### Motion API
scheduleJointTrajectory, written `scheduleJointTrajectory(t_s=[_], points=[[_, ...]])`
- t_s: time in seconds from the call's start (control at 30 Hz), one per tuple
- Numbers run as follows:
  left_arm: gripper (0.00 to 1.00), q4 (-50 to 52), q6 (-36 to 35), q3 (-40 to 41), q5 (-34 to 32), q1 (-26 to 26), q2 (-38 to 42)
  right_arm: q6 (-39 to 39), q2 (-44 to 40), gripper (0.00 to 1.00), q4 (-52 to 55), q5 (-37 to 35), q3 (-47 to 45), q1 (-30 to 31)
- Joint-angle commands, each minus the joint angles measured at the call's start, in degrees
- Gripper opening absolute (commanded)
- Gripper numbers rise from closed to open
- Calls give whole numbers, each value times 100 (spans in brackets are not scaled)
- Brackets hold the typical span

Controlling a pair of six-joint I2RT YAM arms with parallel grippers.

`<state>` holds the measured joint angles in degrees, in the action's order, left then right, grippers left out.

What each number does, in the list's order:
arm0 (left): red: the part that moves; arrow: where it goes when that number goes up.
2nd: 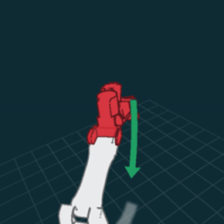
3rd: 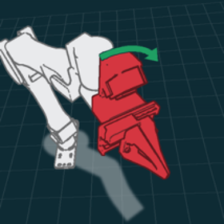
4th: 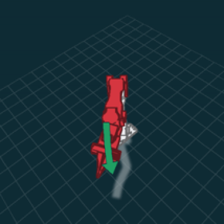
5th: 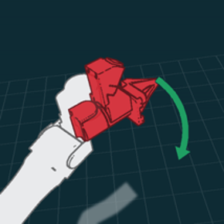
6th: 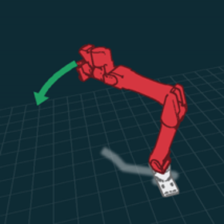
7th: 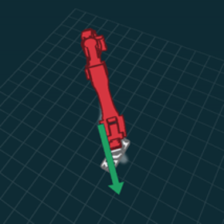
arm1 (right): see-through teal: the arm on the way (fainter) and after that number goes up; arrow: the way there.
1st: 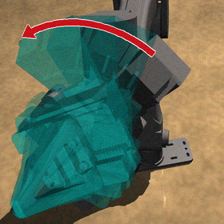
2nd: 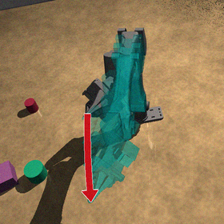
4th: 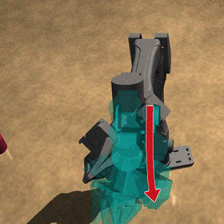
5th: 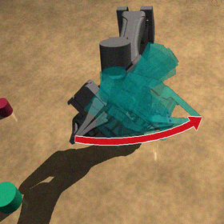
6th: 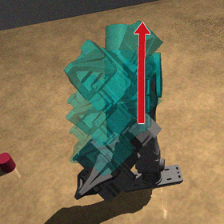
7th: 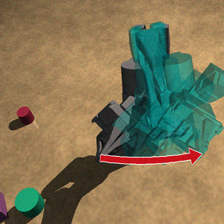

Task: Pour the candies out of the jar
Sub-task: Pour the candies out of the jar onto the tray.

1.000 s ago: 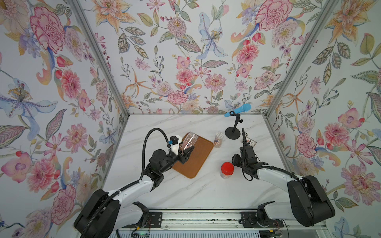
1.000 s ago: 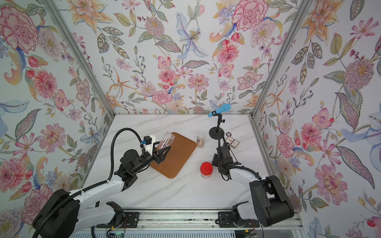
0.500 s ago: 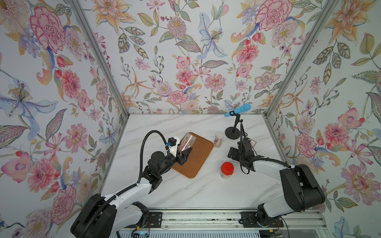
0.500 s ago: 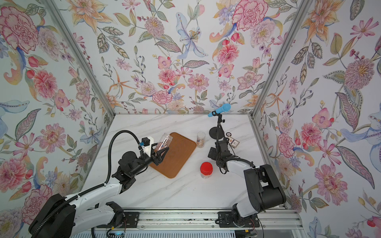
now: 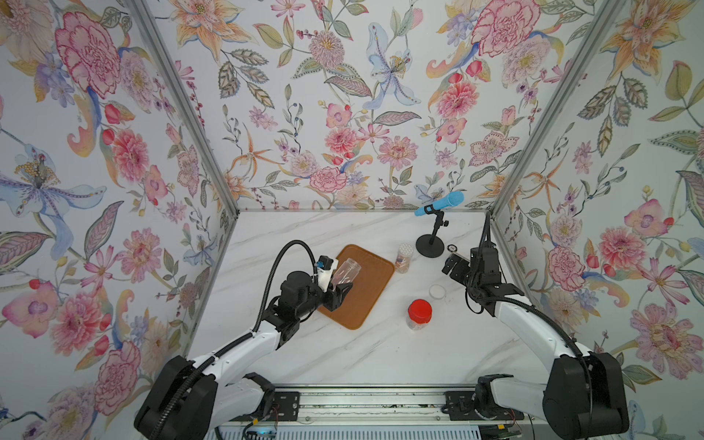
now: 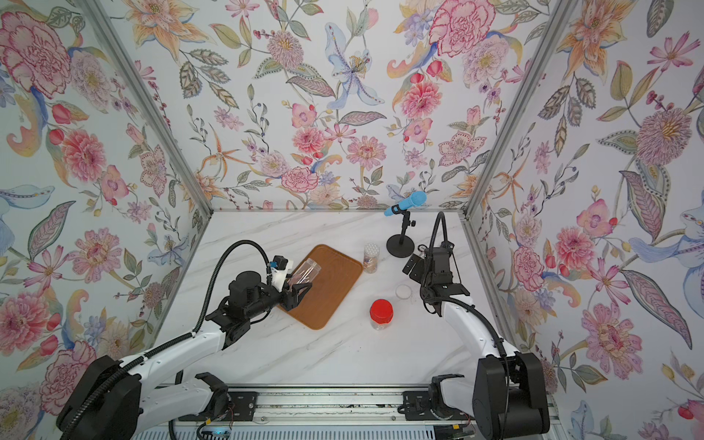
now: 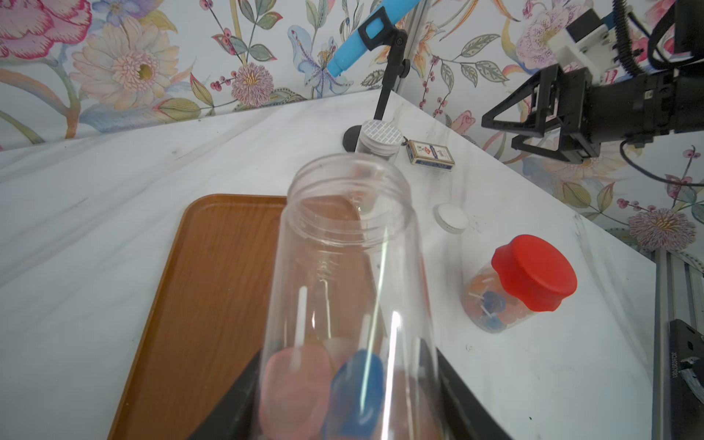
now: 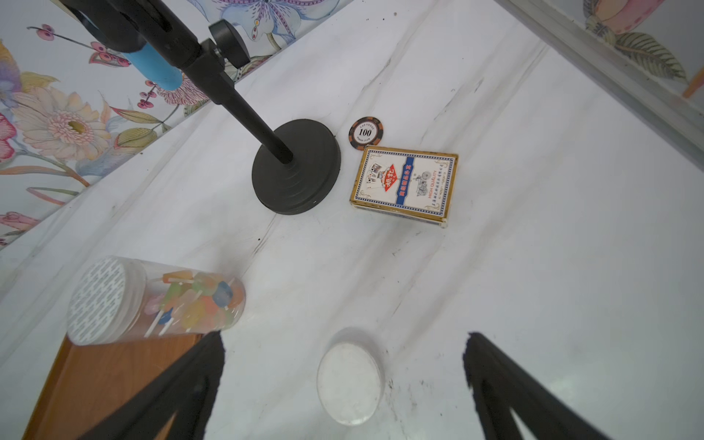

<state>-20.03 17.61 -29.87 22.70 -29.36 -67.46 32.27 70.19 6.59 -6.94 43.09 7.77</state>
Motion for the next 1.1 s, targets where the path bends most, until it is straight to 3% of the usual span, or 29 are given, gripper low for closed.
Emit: scheduleJointTrajectory(t_s=[0.0, 0.23, 0.47, 0.63, 1.07], points=[[0, 745, -359, -310, 347, 143, -243, -254, -151, 100, 232, 509, 206, -4], [0, 2367, -1198, -1172, 346, 224, -990, -308, -254, 100, 316, 1073, 418, 25], [0, 4009, -1955, -2216, -440, 229, -1638, -537, -530, 100, 407, 927, 464, 39], [0, 5200, -2336, -3112, -623, 227, -2250, -608, -462, 100, 595, 987, 599, 57], [0, 6959, -2683, -4728, -945, 225, -3543, -844, -188, 100, 624, 1224, 969, 75]])
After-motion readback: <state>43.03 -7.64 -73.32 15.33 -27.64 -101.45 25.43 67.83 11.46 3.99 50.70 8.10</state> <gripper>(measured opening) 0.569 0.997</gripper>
